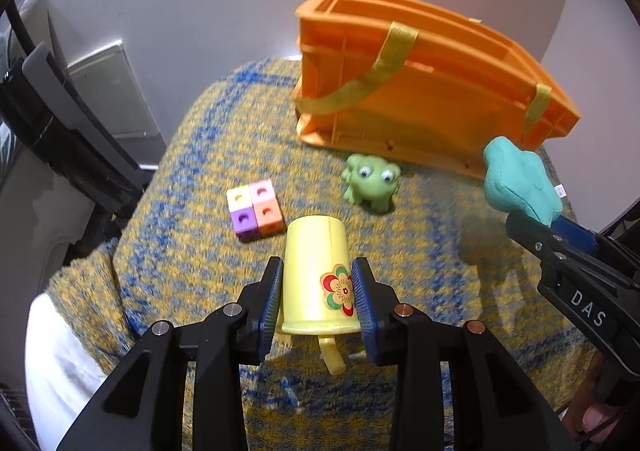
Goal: Organize objects
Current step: 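Lift and carry the popsicle toy and teal star plush over the crate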
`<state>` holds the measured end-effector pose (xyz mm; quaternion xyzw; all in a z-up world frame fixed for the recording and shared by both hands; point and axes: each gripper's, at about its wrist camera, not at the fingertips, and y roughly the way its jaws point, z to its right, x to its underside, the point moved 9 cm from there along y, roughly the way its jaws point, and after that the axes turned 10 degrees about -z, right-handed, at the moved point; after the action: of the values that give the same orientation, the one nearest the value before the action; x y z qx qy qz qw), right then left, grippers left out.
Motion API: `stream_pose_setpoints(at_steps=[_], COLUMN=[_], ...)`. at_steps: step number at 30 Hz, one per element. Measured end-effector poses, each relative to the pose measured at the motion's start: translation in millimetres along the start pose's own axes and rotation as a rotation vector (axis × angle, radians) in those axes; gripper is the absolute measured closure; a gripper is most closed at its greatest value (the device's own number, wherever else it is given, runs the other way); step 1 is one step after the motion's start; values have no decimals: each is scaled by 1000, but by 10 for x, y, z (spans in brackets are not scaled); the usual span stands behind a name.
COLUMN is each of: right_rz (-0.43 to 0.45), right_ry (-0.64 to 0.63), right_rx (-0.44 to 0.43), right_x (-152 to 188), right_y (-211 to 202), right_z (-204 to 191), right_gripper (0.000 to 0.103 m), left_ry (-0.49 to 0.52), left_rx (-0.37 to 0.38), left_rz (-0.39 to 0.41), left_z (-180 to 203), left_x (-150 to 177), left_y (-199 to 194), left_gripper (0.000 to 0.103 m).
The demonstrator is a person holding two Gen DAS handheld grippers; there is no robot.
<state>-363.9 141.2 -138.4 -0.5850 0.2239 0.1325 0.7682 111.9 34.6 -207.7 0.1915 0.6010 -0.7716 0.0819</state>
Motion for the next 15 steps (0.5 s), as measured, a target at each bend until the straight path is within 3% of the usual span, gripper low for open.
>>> stream_pose_setpoints(at_steps=[15], right_rz=[92], right_ry=[51], right_rx=[7], right_x=[-290], right_y=[-452], right_z=[137], right_gripper=[55], left_ry=[77], left_rx=[38], left_rz=[88], left_z=[218], left_x=[-464], left_y=[-414], left_gripper=[68])
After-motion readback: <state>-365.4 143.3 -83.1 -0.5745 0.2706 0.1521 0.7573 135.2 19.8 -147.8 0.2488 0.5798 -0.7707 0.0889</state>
